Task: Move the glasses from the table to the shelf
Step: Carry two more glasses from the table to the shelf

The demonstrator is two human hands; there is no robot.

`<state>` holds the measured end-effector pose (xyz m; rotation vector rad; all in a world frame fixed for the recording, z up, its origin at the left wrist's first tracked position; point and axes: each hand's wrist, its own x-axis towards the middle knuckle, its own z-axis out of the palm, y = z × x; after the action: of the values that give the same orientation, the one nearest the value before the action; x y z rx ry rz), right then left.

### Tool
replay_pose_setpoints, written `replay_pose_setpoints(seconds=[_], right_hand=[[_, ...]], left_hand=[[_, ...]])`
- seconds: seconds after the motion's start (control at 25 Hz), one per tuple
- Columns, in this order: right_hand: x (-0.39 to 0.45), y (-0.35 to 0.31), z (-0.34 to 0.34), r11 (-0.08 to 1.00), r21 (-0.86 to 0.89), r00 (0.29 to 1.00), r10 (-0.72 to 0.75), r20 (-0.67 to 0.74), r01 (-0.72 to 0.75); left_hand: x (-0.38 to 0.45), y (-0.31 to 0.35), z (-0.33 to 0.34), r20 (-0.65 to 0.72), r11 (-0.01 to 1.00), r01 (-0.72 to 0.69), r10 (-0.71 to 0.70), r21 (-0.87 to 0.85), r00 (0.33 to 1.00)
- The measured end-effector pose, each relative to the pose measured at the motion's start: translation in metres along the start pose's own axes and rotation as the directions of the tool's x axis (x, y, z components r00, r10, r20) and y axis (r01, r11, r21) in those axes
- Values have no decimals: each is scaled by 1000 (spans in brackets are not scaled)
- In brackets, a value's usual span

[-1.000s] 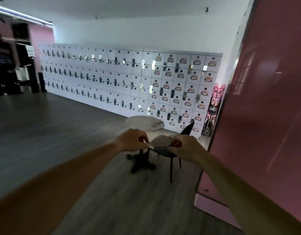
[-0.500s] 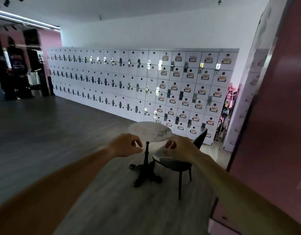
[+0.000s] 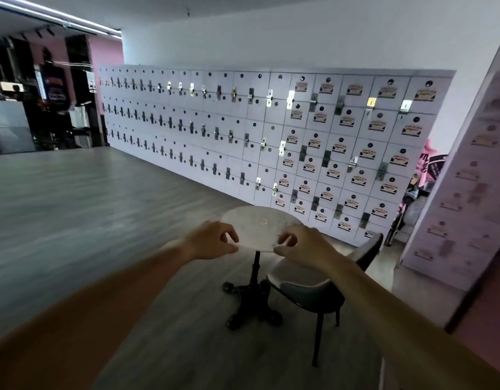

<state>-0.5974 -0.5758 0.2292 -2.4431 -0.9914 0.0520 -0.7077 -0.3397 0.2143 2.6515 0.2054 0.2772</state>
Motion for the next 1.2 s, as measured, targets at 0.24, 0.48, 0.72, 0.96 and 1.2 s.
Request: replay_pose_setpoints(seconds=[0.24, 0.48, 0.72, 0.96, 1.2], right_hand=[[142, 21, 10, 998, -29, 998, 64, -9, -64], [257, 58, 13, 990, -27, 990, 137, -23, -137], [345, 116, 30, 983, -25, 983, 179, -26, -180], [457, 196, 39, 975, -16, 975, 221, -25, -221], [554, 263, 40, 963, -33, 963, 268, 18, -267]], left_hand=[[139, -67, -14, 15, 998, -51, 52, -31, 999], [267, -108, -15, 64, 992, -106, 110, -61, 992], [375, -141, 17, 102, 990, -130, 135, -45, 986], [510, -165, 53, 164, 990, -141, 144, -27, 976], [623, -188, 97, 185, 990, -136, 142, -46, 973]])
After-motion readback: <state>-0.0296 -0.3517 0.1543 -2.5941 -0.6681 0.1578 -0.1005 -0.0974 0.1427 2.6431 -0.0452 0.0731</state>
